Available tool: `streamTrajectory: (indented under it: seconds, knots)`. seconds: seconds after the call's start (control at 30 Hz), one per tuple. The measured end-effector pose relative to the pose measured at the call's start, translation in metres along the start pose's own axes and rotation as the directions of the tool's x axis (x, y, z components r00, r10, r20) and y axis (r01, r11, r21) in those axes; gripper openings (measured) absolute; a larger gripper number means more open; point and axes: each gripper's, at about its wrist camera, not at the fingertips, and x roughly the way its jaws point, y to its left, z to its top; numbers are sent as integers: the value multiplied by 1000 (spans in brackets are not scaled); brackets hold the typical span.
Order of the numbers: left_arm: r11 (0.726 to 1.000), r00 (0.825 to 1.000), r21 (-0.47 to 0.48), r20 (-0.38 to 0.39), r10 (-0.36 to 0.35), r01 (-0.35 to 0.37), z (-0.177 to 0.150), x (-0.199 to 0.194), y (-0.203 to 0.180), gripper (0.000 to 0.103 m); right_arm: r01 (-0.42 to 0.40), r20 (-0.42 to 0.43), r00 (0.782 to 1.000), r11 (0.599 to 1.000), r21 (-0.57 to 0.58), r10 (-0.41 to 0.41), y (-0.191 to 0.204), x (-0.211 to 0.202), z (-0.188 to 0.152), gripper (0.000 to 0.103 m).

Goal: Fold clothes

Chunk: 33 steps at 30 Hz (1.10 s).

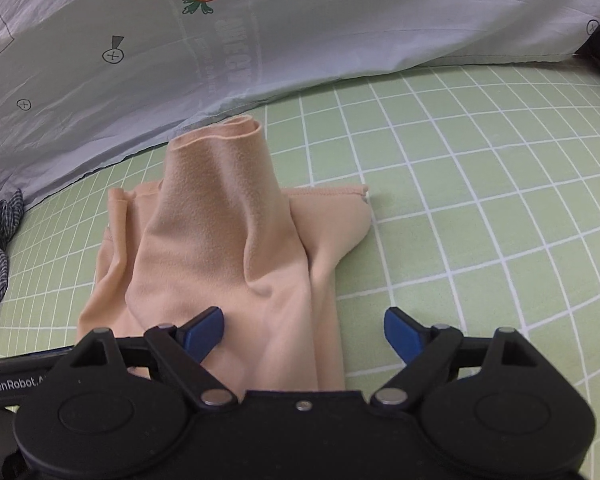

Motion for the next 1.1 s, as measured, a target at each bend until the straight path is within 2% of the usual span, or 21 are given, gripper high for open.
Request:
streamTrajectory:
  seconds: [0.17, 0.2, 0.23, 0.27, 0.3, 0.33, 0.37, 0.4, 0.43, 0.47, 0.5, 0.63, 0.7, 0.83, 0.97, 1.1]
  knots:
    - [999, 999, -2, 21, -42, 42, 8, 8, 0, 92, -19, 11, 1000, 1000, 11, 19, 2, 10, 8, 88]
    - [998, 998, 5, 28, -56, 56, 8, 7, -1, 85, -31, 15, 999, 1000, 5, 31, 3, 10, 9, 83]
    - [997, 997, 7, 33, -74, 73, 8, 6, -1, 74, -52, 16, 999, 999, 1, 52, 4, 11, 8, 72]
    - [996, 995, -2, 37, -93, 93, 8, 5, 0, 71, -71, 17, 997, 997, -1, 71, 6, 11, 8, 63]
    - [994, 993, -18, 43, -107, 108, 7, 4, 0, 60, -79, 20, 997, 997, -1, 79, 8, 9, 7, 52]
    - [992, 992, -33, 46, -120, 121, 7, 2, 0, 50, -87, 22, 996, 996, -1, 87, 11, 7, 6, 46]
    - [991, 991, -45, 51, -123, 125, 7, 0, 0, 45, -93, 26, 995, 996, -3, 93, 13, 5, 5, 42]
    - [993, 992, -46, 57, -110, 113, 7, -3, 0, 28, -90, 35, 995, 996, -12, 91, 15, 1, 4, 33]
    - [993, 993, -45, 62, -104, 107, 6, -8, 0, 21, -90, 46, 995, 996, -18, 91, 16, -3, 3, 27]
    - [992, 992, -52, 67, -111, 115, 6, -15, 0, 20, -101, 67, 993, 995, -13, 102, 16, -11, 1, 24]
    - [991, 990, -58, 72, -118, 122, 6, -22, 0, 14, -111, 88, 990, 994, -13, 111, 16, -19, 0, 22]
    - [991, 985, -1, 115, -130, 131, -8, -62, -21, 13, -96, 153, 982, 990, -105, 111, 32, -58, -17, 21]
    - [991, 983, 32, 130, -131, 128, -21, -82, -36, 13, -112, 177, 976, 988, -105, 129, 35, -77, -29, 21]
    - [989, 980, 81, 148, -131, 120, -56, -117, -65, 13, -131, 215, 965, 987, -95, 149, 28, -115, -56, 21]
    - [986, 977, 90, 151, -153, 140, -92, -145, -81, 13, -130, 263, 952, 985, -113, 156, 10, -150, -85, 21]
    - [986, 976, 102, 162, -145, 129, -132, -166, -103, 13, -137, 284, 945, 985, -108, 163, -5, -182, -115, 21]
